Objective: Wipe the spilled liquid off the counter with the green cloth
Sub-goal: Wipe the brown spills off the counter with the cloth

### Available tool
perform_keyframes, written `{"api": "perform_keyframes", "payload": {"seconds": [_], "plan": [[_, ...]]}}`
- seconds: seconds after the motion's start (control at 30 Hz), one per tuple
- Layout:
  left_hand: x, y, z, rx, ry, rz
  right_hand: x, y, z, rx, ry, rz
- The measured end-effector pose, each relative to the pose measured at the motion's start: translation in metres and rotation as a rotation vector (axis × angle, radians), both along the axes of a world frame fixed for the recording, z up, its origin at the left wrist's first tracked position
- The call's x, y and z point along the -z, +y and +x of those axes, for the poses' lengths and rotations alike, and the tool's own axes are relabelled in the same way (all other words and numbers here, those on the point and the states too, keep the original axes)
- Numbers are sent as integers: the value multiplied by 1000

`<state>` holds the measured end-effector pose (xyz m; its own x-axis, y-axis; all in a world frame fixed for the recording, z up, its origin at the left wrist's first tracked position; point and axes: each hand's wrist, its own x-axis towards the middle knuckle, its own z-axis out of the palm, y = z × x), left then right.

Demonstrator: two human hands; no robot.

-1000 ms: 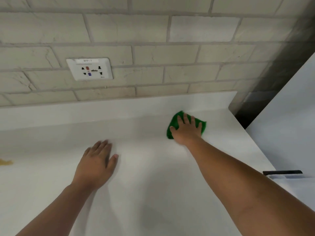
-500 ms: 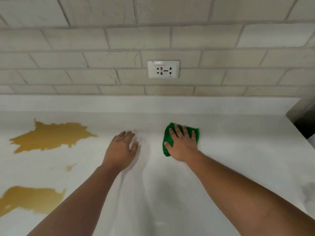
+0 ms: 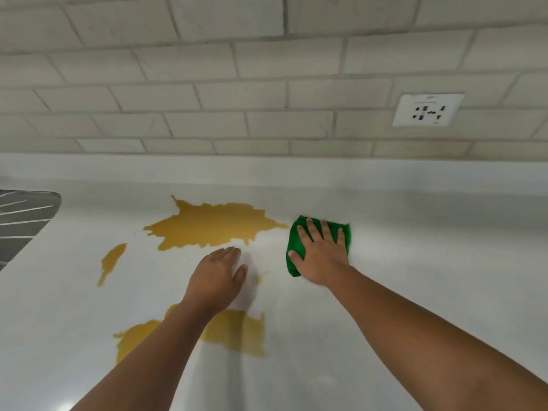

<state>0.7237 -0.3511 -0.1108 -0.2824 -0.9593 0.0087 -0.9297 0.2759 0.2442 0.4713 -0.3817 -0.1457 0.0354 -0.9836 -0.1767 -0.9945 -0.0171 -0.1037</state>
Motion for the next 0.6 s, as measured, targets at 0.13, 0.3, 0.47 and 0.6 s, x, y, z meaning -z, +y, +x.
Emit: {"api": "perform_keyframes", "payload": {"seconds": [0.13, 0.3, 0.47, 0.6], "plan": [[4, 0, 59, 79, -32, -7, 1, -13, 34, 70, -7, -2], [8, -8, 87, 143, -27, 1, 1, -5, 77, -29, -16, 12], [0, -15, 97, 187, 9, 3, -2, 21, 53, -193, -75, -6], [1, -21, 110, 196, 21, 19, 0, 10, 19, 58, -47, -14]]}}
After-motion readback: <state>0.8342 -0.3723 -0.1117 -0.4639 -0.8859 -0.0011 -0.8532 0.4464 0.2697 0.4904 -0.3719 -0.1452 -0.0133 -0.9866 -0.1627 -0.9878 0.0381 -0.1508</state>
